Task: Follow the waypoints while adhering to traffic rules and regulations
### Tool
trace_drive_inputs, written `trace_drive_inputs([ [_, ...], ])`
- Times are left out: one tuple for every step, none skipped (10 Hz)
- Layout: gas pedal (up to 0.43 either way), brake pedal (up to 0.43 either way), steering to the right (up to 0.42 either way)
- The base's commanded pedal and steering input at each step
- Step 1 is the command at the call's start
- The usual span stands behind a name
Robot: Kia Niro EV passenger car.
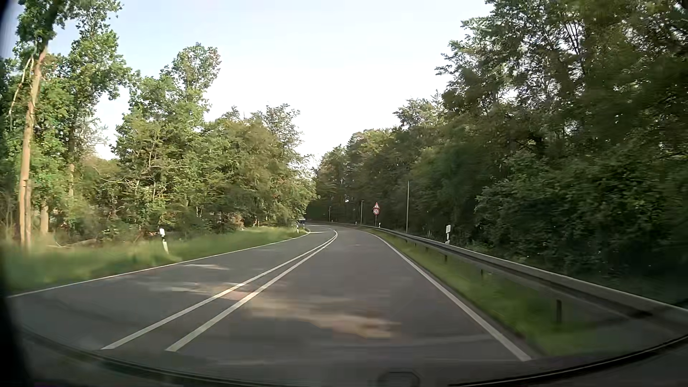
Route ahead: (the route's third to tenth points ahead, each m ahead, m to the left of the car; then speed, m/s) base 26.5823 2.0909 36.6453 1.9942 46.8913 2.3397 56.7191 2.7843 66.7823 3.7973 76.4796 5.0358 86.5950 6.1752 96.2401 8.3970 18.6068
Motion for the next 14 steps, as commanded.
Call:
trace_drive_inputs([
  [0.177,0.030,-0.001],
  [0.177,0.030,-0.001],
  [0.177,0.024,-0.001],
  [0.177,0.030,-0.002],
  [0.177,0.030,-0.002],
  [0.177,0.030,-0.002],
  [0.177,0.030,-0.002],
  [0.177,0.030,-0.002],
  [0.177,0.030,-0.002],
  [0.177,0.030,-0.003],
  [0.177,0.030,-0.003],
  [0.177,0.030,-0.004],
  [0.177,0.030,-0.004],
  [0.177,0.030,-0.004],
])
